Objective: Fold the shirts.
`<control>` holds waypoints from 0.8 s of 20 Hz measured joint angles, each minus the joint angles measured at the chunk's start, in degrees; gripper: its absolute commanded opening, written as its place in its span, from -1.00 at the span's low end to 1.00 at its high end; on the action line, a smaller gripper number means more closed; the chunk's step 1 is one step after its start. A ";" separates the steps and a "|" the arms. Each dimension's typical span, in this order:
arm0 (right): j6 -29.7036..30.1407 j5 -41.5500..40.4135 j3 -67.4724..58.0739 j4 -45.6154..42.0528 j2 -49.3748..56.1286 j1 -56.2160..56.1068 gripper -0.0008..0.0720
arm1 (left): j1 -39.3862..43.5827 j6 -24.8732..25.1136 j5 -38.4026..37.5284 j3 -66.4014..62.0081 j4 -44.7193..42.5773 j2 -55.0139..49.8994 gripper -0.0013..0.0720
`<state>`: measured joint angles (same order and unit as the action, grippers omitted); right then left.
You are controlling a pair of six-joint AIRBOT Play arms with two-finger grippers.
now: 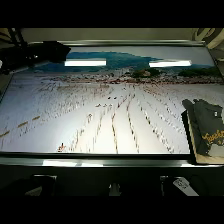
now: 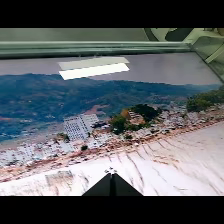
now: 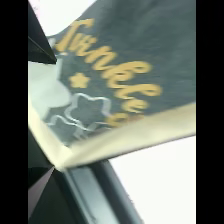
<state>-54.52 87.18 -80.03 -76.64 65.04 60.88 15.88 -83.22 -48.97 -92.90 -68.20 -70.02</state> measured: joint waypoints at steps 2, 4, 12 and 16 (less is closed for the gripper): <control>1.99 -5.84 -7.41 0.55 -0.11 -7.17 0.85 | 0.13 -2.93 -5.16 -6.03 -10.54 -2.19 -0.90; 1.81 -9.88 -12.24 -1.36 -0.02 -17.84 0.85 | 0.11 -5.77 -13.11 -11.06 -21.59 -5.16 -0.39; -7.10 5.33 -17.03 -9.20 11.63 -51.58 0.92 | -0.35 -11.39 -37.92 -7.74 -34.88 -12.39 0.89; -8.33 9.16 -17.29 -9.86 14.16 -55.28 0.92 | -0.02 -11.96 -40.13 -3.87 -35.39 -12.98 0.87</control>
<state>-62.85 96.33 -97.32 -86.50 79.20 5.61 15.86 -95.18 -89.10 -96.77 -103.59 -83.00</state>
